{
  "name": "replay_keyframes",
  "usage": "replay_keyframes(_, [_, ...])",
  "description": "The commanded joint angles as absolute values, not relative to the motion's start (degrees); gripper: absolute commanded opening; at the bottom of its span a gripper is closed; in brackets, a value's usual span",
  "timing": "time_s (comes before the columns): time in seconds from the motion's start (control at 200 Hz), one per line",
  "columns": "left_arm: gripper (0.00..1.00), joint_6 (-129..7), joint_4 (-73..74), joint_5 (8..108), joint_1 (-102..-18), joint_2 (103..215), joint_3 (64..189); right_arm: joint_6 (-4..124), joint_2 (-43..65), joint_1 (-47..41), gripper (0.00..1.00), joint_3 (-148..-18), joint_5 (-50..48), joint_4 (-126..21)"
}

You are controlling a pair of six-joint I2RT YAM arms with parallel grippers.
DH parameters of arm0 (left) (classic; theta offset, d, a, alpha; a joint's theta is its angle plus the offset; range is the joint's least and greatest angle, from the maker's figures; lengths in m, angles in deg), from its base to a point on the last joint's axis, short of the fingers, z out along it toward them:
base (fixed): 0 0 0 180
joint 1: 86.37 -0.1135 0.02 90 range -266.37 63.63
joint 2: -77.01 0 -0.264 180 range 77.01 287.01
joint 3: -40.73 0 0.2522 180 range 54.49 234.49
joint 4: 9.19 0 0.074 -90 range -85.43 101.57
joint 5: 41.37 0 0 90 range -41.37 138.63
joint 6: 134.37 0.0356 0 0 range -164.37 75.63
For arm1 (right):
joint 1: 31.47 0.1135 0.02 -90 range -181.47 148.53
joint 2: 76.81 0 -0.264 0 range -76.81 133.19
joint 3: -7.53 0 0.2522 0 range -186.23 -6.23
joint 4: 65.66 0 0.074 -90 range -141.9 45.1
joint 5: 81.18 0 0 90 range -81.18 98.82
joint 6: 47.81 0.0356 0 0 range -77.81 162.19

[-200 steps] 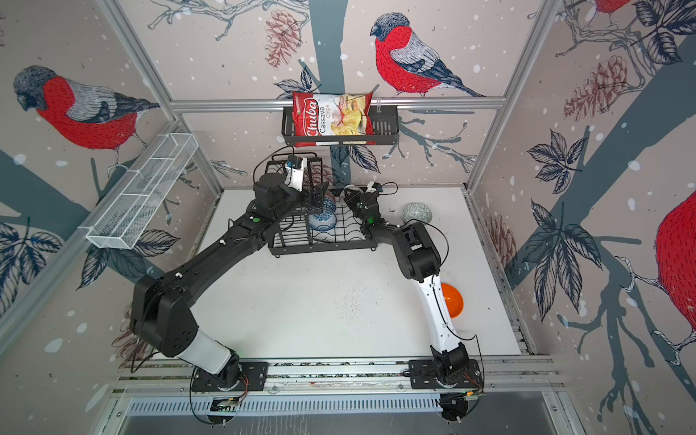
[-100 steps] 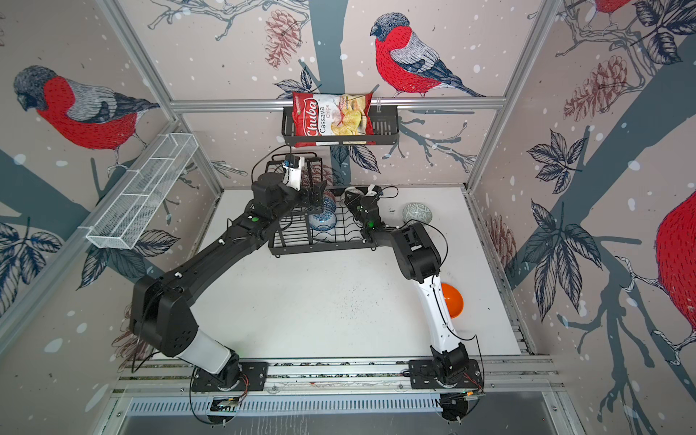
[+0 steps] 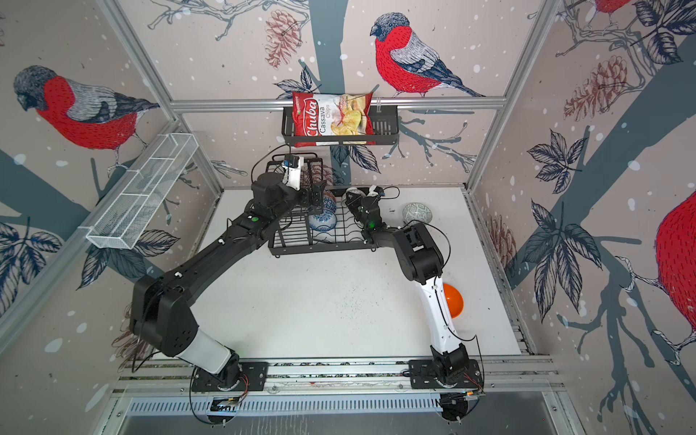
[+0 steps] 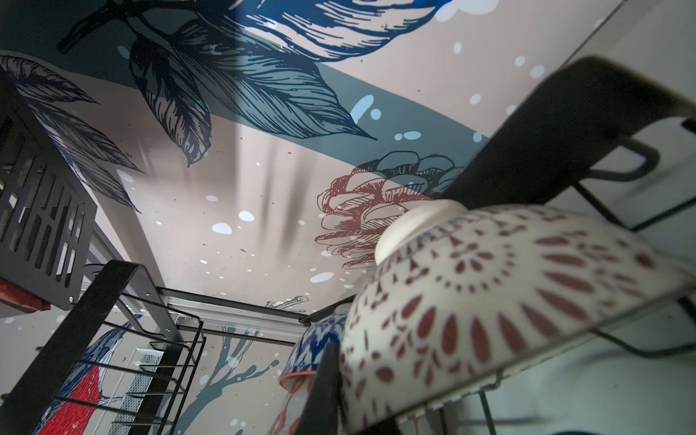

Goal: Load the bowls into the dish rack

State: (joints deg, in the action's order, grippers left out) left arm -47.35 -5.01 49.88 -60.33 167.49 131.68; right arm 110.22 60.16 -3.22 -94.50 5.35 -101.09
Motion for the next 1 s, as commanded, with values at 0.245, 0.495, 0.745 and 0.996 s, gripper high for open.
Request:
replay_keyframes(0.245, [0.99, -47.86, -5.45, 49.97, -60.59, 167.36, 131.76, 110.74, 61.86, -2.85, 0.05, -99.31, 4.62, -93.99])
replay_keyframes(0.495, [0.98, -48.5, -5.71, 50.39, -60.97, 167.23, 131.72, 111.0, 62.31, -2.79, 0.08, -98.95, 5.12, -93.21])
replay_keyframes(0.745, [0.99, -48.5, -5.71, 50.21, -61.24, 167.44, 131.68, 111.95, 63.09, -2.93, 0.15, -101.27, 5.21, -89.39])
replay_keyframes(0.996, [0.98, -48.74, -5.89, 50.47, -61.41, 167.32, 131.58, 111.36, 62.94, -2.97, 0.16, -102.29, 5.32, -87.66])
